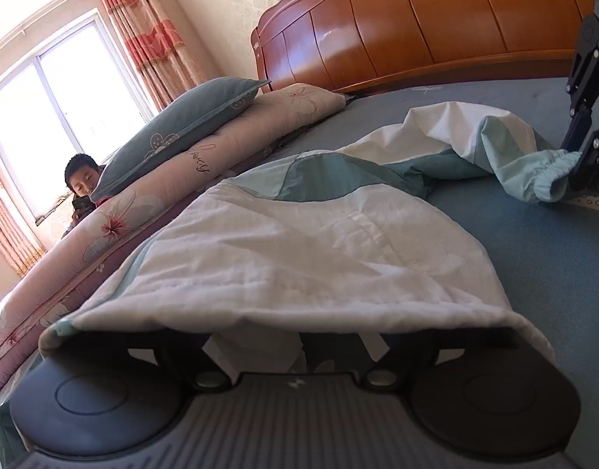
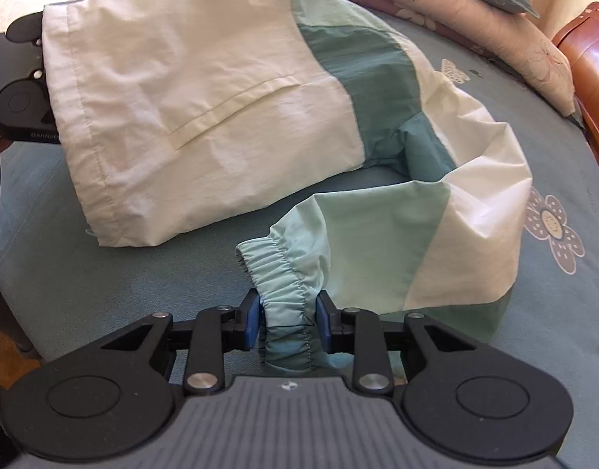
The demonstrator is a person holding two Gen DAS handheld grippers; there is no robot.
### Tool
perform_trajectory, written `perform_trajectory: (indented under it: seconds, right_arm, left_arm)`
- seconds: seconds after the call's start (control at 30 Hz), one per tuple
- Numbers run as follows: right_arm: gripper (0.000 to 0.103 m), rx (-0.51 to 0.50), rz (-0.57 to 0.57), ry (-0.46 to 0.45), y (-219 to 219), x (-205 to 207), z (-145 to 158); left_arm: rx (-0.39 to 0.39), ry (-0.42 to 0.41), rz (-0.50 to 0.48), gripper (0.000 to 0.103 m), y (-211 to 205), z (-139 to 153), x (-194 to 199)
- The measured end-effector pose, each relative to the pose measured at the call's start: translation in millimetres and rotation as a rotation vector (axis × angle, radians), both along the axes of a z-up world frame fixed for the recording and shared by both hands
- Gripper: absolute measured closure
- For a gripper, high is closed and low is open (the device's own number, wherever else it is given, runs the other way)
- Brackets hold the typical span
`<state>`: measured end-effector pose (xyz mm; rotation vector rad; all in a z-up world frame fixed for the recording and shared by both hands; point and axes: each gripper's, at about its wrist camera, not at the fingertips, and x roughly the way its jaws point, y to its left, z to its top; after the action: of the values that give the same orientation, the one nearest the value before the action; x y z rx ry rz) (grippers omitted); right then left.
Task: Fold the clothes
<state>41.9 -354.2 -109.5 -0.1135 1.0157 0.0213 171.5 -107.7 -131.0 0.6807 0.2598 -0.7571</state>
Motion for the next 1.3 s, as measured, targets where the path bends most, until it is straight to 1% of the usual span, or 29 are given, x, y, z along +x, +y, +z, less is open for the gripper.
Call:
perform_trajectory:
  seconds: [0.07, 0.1, 0.17, 0.27, 0.33, 0.37, 0.43, 0.5, 0.6, 0.63, 0.7, 0.8, 0.87, 0.9, 1.0, 1.03, 1.07, 1.1, 1.13, 1.2, 1.23, 1.3]
  right_arm:
    - [0.075, -0.024, -0.062, -0.033, -20.8, -7.1, 15.9]
    - [0.085, -0.044, -0.1, -0.047, -32.5, -10.7, 22.5]
    - [0.085, -0.095, -0.194, -0.067, -60.8, -18.7, 32.3]
    - [0.084, -0.116, -0.351, -0.059, -107.0, -31.1, 33.9]
    - [0.083, -0.146, -0.441, -0.047, -131.5, -38.8, 27.9]
    - [0.082, -0.147, -0.483, -0.037, -142.5, -42.7, 23.5]
    - [0.082, -0.11, -0.563, -0.015, -161.9, -51.5, 14.8]
    - [0.082, -0.081, -0.603, -0.01, -171.2, -60.3, 6.7]
    - [0.075, -0.012, -0.548, -0.029, -162.2, -66.4, 1.6]
    - [0.071, -0.007, -0.524, -0.031, -154.7, -64.6, 1.3]
    - [0.07, 0.001, -0.473, -0.031, -137.0, -57.8, 2.0]
    - [0.068, 0.049, -0.384, -0.046, -108.4, -44.0, 6.7]
    - [0.065, 0.073, -0.311, -0.062, -84.5, -29.6, 11.7]
    - [0.061, 0.086, -0.275, -0.069, -72.0, -21.3, 14.0]
    - [0.059, 0.12, -0.189, -0.079, -40.1, 9.1, 16.2]
    - [0.057, 0.128, -0.166, -0.082, -30.2, 19.9, 16.1]
    - [0.054, 0.131, -0.149, -0.086, -20.8, 31.9, 14.6]
    - [0.049, 0.134, -0.134, -0.085, -12.0, 44.9, 12.1]
    - [0.045, 0.142, -0.126, -0.076, -5.6, 57.7, 7.8]
    - [0.043, 0.169, -0.129, -0.037, 4.0, 83.7, -5.4]
    - [0.04, 0.181, -0.142, -0.002, 6.7, 94.8, -14.7]
    - [0.04, 0.206, -0.174, 0.072, 10.6, 115.4, -33.9]
  left_arm:
    - [0.001, 0.003, -0.003, 0.022, -0.5, 0.0, 0.1]
    - [0.001, 0.005, -0.004, 0.022, -0.8, 0.1, 0.1]
    - [0.001, 0.01, -0.002, 0.022, -1.5, 0.2, 0.5]
    - [-0.001, 0.019, 0.004, 0.022, -2.9, 0.2, 0.5]
    - [-0.001, 0.028, 0.003, 0.022, -3.4, 0.6, 0.0]
    - [0.001, 0.029, 0.002, 0.022, -3.7, 0.7, -0.4]
    - [0.011, 0.028, 0.001, 0.022, -4.6, 0.7, -1.5]
    - [0.017, 0.028, 0.002, 0.022, -5.2, 0.8, -2.6]
    - [0.022, 0.039, 0.004, 0.022, -5.8, 0.4, -3.3]
    - [0.024, 0.042, 0.004, 0.022, -6.4, 0.0, -3.9]
    - [0.027, 0.041, 0.003, 0.022, -7.1, -0.6, -6.2]
    - [0.026, 0.047, -0.002, 0.022, -6.2, -0.5, -9.1]
    - [0.025, 0.05, -0.005, 0.022, -5.5, -0.5, -10.1]
    - [0.025, 0.052, -0.006, 0.022, -5.1, -0.5, -10.2]
    - [0.016, 0.056, -0.011, 0.022, -3.7, -0.9, -10.6]
    - [0.013, 0.057, -0.013, 0.022, -3.7, -1.2, -10.7]
    - [0.012, 0.057, -0.014, 0.022, -3.8, -1.6, -10.6]
    - [0.01, 0.058, -0.016, 0.022, -3.8, -2.0, -10.6]
    - [0.009, 0.057, -0.018, 0.022, -3.7, -2.3, -10.6]
    - [0.004, 0.058, -0.022, 0.022, -3.2, -2.6, -10.2]
    - [0.003, 0.06, -0.023, 0.022, -3.0, -2.7, -9.6]
    - [0.003, 0.066, -0.02, 0.022, -2.9, -2.9, -8.7]
